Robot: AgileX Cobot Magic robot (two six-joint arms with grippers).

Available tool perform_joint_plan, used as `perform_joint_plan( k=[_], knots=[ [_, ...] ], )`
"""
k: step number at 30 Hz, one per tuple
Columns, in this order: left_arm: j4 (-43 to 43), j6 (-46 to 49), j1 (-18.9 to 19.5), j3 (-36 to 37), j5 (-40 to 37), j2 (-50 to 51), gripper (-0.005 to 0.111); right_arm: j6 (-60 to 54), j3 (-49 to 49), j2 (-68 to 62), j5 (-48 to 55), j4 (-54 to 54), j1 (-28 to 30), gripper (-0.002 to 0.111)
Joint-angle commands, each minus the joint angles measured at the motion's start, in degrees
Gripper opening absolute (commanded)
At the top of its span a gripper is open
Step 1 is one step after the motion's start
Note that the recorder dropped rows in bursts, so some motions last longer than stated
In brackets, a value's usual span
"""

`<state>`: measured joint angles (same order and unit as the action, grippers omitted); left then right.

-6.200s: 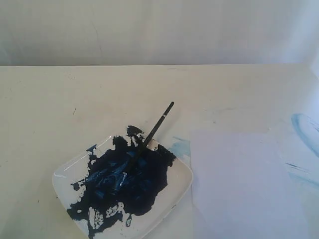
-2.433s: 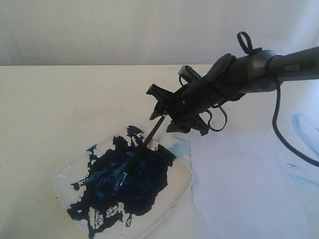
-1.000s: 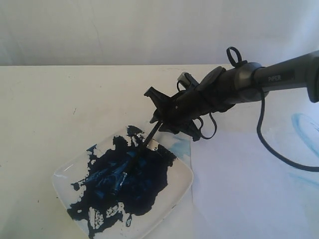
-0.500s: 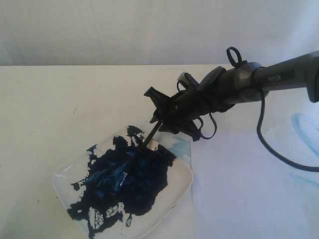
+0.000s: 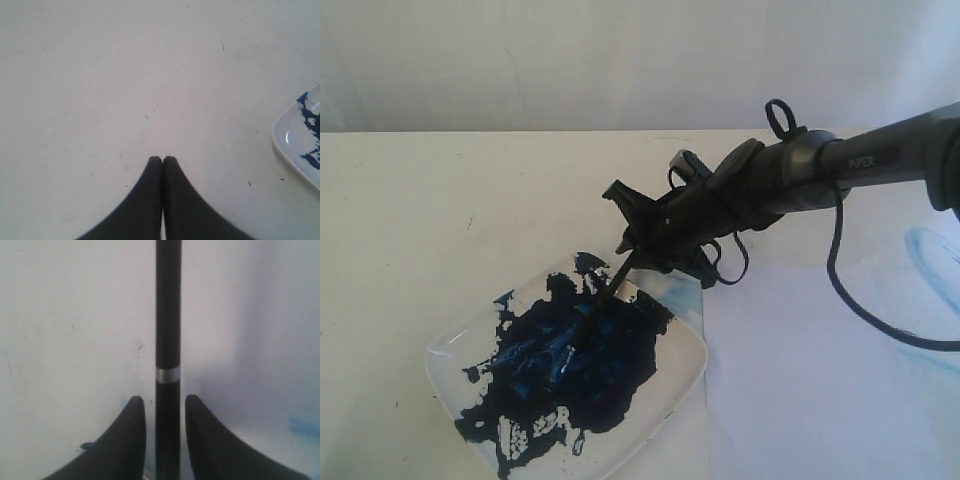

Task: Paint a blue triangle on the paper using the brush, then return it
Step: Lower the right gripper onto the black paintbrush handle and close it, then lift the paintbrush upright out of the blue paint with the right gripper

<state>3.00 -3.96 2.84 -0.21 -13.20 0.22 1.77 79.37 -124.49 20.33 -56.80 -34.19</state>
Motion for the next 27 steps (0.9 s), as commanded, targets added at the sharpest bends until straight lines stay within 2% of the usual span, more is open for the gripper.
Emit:
perform_joint_plan(
  k=[1,7,16,27],
  knots=[
    [0.0,-0.1,-0.3,0.2,0.2,-0.2,0.0,-0.5,0.2,-0.6,0.4,-0.2,0.0,0.018],
    [0.0,-0.1,-0.3,0.2,0.2,-0.2,0.0,-0.5,0.2,0.1,-1.7,-0.2,0.0,0.005],
    [0.0,-0.1,-0.3,0.2,0.2,-0.2,0.0,-1.2,0.2,3.8,-6.5,0.0,0.0,0.0],
    [0.0,-0.1,-0.3,0.2,0.2,-0.2,0.0,-23.2,0.1,17.0,-13.6,0.0,0.0,0.0]
  ],
)
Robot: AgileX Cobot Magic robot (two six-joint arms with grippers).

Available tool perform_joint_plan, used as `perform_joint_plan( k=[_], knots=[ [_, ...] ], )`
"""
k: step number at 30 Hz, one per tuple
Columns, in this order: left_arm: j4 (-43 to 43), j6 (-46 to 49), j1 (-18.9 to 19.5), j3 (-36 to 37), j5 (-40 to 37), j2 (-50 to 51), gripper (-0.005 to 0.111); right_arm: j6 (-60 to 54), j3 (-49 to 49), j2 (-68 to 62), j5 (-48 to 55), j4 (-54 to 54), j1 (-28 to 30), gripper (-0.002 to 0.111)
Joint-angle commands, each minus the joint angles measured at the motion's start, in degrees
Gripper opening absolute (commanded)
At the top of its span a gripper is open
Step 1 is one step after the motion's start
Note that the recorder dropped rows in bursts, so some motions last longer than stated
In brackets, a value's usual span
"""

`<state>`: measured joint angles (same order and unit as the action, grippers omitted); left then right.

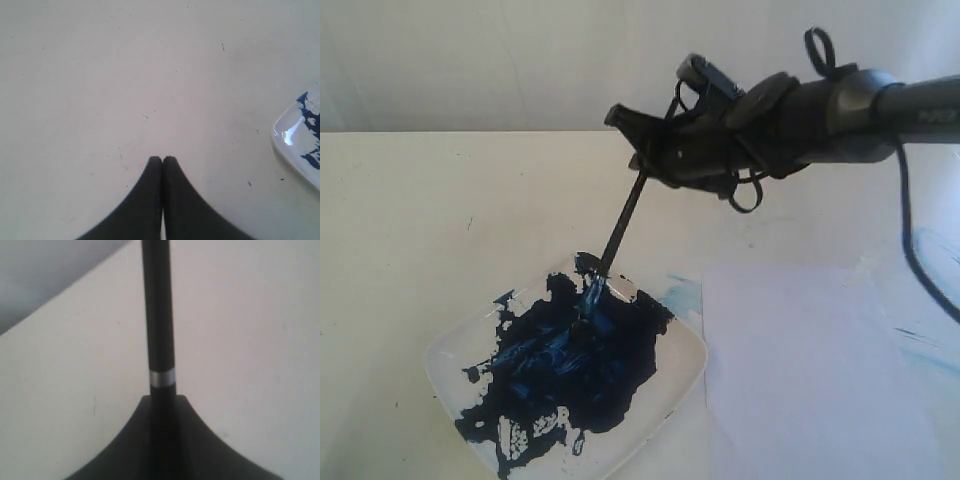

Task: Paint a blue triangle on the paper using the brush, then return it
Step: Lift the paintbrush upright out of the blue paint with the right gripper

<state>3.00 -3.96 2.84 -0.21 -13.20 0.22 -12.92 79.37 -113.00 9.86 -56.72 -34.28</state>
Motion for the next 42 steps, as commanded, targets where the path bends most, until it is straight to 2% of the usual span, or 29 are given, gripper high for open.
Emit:
perform_joint_plan(
  k=[1,7,14,21,26,30,32,35,37,42],
  knots=[
    [0.0,-0.1,-0.3,0.2,0.2,-0.2,0.0,-10.1,-0.3,7.1,-4.0,-0.1,0.1,0.0],
    [0.0,-0.1,-0.3,0.2,0.2,-0.2,0.0,-15.8,-3.9,15.1,-8.4,-0.1,0.1,0.0],
    [0.0,-0.1,-0.3,0.2,0.2,-0.2,0.0,-19.3,-12.7,24.7,-11.0,1.4,-0.5,0.0],
    [0.0,-0.1,-0.3,0.2,0.2,-0.2,0.0,-23.3,-13.8,28.9,-9.5,2.6,-1.7,0.0],
    [0.0,-0.1,-0.3,0.2,0.2,-0.2,0.0,-26.0,-10.9,27.8,-2.6,1.6,-1.7,0.0],
    [0.0,-0.1,-0.3,0.2,0.2,-0.2,0.0,-36.8,-7.6,26.1,2.0,-8.8,-1.7,0.0],
    [0.0,-0.1,-0.3,0.2,0.2,-0.2,0.0,-48.8,-6.0,25.0,6.1,-21.0,-1.7,0.0],
    [0.0,-0.1,-0.3,0.2,0.2,-0.2,0.0,-68.2,-4.6,22.0,20.9,-41.2,-0.9,0.0],
    [0.0,-0.1,-0.3,0.2,0.2,-0.2,0.0,-74.6,-4.1,20.1,28.5,-43.2,-0.5,0.0],
    [0.0,-0.1,-0.3,0.2,0.2,-0.2,0.0,-74.5,-3.9,15.9,35.4,-43.2,-0.5,0.0]
  ],
)
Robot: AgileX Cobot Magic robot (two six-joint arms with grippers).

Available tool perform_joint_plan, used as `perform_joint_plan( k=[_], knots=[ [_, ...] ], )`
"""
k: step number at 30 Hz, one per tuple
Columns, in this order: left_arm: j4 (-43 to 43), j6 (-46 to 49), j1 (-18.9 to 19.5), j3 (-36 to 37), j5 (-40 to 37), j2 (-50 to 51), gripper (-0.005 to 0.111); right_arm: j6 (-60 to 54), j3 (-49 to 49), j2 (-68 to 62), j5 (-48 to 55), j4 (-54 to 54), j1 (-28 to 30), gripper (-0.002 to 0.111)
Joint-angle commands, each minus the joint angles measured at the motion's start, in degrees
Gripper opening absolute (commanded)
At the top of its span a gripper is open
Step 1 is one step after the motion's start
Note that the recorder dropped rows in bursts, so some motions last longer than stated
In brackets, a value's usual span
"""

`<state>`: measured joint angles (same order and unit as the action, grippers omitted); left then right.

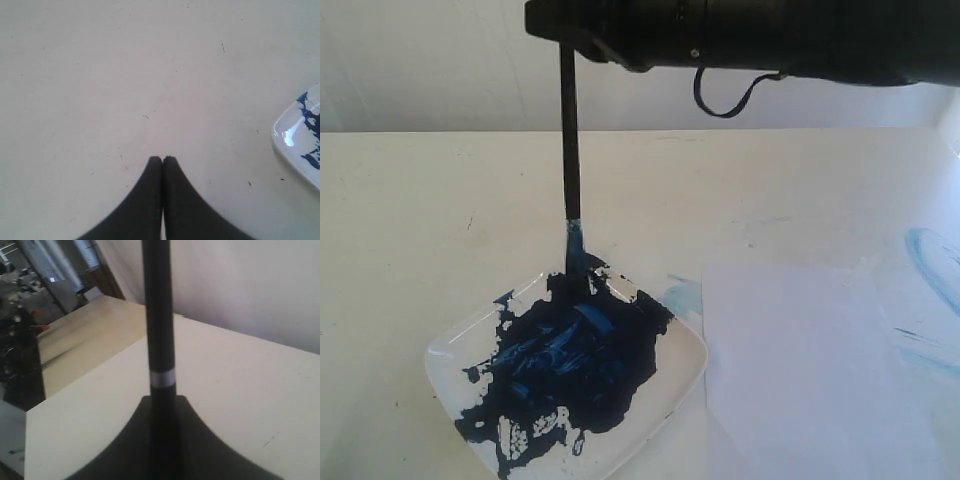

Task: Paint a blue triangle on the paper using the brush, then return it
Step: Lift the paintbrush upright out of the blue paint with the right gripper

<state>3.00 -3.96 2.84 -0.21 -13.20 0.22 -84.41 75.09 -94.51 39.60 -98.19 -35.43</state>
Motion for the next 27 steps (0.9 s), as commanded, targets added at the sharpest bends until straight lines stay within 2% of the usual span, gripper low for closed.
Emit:
perform_joint_plan(
  k=[1,10,12,15,20,27],
  knots=[
    [0.0,-0.1,-0.3,0.2,0.2,-0.2,0.0,-3.4,0.4,-3.3,5.9,-1.8,0.6,0.0],
    [0.0,-0.1,-0.3,0.2,0.2,-0.2,0.0,-5.5,0.4,-5.6,2.4,-1.8,0.6,0.0],
    [0.0,-0.1,-0.3,0.2,0.2,-0.2,0.0,-11.7,0.4,-5.6,3.2,-1.8,0.6,0.0],
    [0.0,-0.1,-0.3,0.2,0.2,-0.2,0.0,-20.7,0.4,-5.6,11.2,-1.8,0.6,0.0],
    [0.0,-0.1,-0.3,0.2,0.2,-0.2,0.0,-23.6,-1.8,-5.6,19.6,-1.8,2.8,0.0],
    [0.0,-0.1,-0.3,0.2,0.2,-0.2,0.0,-26.5,-6.4,-5.6,29.9,-1.8,11.5,0.0]
  ],
)
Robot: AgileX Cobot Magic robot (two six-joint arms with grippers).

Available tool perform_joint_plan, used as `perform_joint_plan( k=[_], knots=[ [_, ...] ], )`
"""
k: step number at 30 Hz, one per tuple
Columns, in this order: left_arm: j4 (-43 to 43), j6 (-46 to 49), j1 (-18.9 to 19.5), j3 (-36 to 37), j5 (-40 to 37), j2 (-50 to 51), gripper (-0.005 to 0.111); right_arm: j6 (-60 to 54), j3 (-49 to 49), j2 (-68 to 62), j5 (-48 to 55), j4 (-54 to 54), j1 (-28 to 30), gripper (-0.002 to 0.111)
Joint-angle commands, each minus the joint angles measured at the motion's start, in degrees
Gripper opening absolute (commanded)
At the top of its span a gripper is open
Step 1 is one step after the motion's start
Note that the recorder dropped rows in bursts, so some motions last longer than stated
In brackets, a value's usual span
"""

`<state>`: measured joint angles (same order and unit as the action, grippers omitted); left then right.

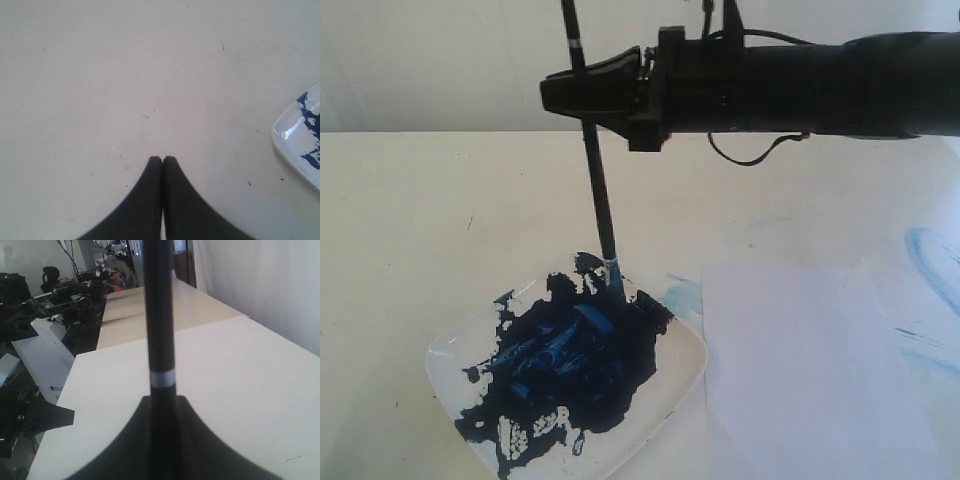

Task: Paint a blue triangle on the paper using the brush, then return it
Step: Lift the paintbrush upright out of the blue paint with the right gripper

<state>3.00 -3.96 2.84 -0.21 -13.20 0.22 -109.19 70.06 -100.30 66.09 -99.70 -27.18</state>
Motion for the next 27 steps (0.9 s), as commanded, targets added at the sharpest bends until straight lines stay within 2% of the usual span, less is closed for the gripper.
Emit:
perform_joint_plan(
  k=[1,18,27],
  knots=[
    [0.0,-0.1,-0.3,0.2,0.2,-0.2,0.0,-1.7,-1.5,-0.1,3.5,-0.2,4.1,0.0],
    [0.0,-0.1,-0.3,0.2,0.2,-0.2,0.0,-3.3,0.7,-9.5,3.9,-0.2,4.2,0.0],
    [0.0,-0.1,-0.3,0.2,0.2,-0.2,0.0,-4.3,2.1,-11.5,2.1,-0.2,1.7,0.0]
  ],
)
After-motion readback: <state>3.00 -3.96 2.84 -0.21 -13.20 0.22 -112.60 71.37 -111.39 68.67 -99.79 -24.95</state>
